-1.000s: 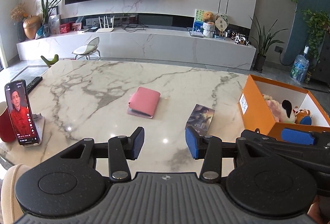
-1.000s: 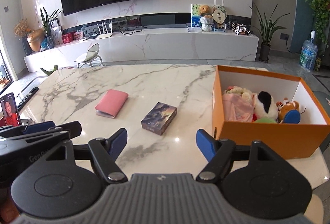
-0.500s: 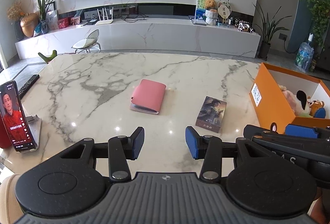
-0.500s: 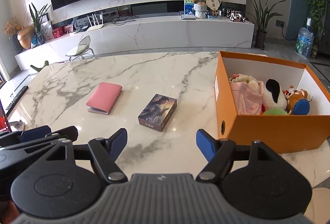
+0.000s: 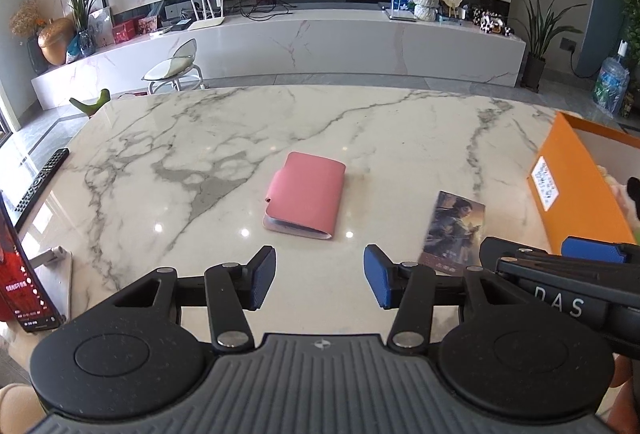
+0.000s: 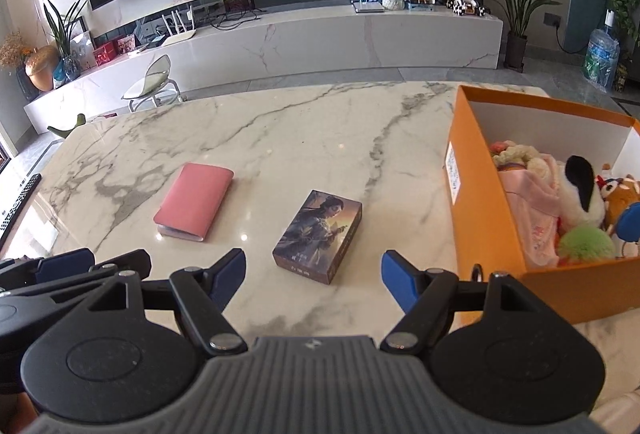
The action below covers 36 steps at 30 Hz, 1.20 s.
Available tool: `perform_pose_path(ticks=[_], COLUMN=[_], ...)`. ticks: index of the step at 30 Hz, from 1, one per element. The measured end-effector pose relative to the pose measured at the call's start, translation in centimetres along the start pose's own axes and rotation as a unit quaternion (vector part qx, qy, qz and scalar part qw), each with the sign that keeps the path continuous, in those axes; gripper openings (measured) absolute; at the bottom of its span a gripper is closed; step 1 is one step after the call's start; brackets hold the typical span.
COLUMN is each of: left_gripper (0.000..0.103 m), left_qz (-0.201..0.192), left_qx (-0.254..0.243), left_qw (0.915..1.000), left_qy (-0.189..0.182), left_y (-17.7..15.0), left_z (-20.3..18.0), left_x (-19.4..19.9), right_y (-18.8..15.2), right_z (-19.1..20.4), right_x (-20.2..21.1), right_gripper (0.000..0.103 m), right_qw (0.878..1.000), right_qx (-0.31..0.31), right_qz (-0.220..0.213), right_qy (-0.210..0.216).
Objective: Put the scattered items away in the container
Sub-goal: 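Move the left gripper toward the pink wallet while the right approaches the boxed book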
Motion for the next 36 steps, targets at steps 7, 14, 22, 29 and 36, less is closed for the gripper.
perform_pose_path(ticks=[7, 14, 22, 29, 36], left_gripper=[0.057, 0.057, 0.057, 0.057, 0.073], left_qz=[0.024, 0.039, 0.047, 0.047, 0.035], left_qx=[0.01, 0.019, 0.035, 0.036, 0.024], left_qw=[0.9996, 0.9987, 0.9978, 0.9982, 0.999], left_qy=[0.011, 0.026, 0.029, 0.012, -0.014], left_y=[0.8, 1.2, 1.6, 1.8, 2.6], left_z=[1.5, 3.2, 4.8, 4.5, 3.9], left_x=[-3.6, -6.6, -8.9, -10.3, -12.0], right_y=[1.0, 1.3, 1.0, 0.7, 1.4], right_z=[1.2, 2.0, 2.8, 2.9, 3.2], right_x=[-4.1, -7.7, -10.9, -12.9, -13.8], right_gripper=[0.078, 0.079, 0.085, 0.076, 0.065], right_qw=[0.999, 0.998, 0.997, 0.996, 0.997], right_qx=[0.0, -0.003, -0.002, 0.013, 0.044], right_qz=[0.031, 0.06, 0.081, 0.085, 0.06], right_qy=[0.007, 0.006, -0.002, -0.023, -0.007])
Point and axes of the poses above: each gripper's, at about its wrist camera, not at the fingertips, and x roughly against the way its jaws point, z to its left, y to its top, the point moved 4 cm from there along -x, roughly the way its jaws point, and after that the axes turned 7 degrees about -y, right-handed, at the moved point
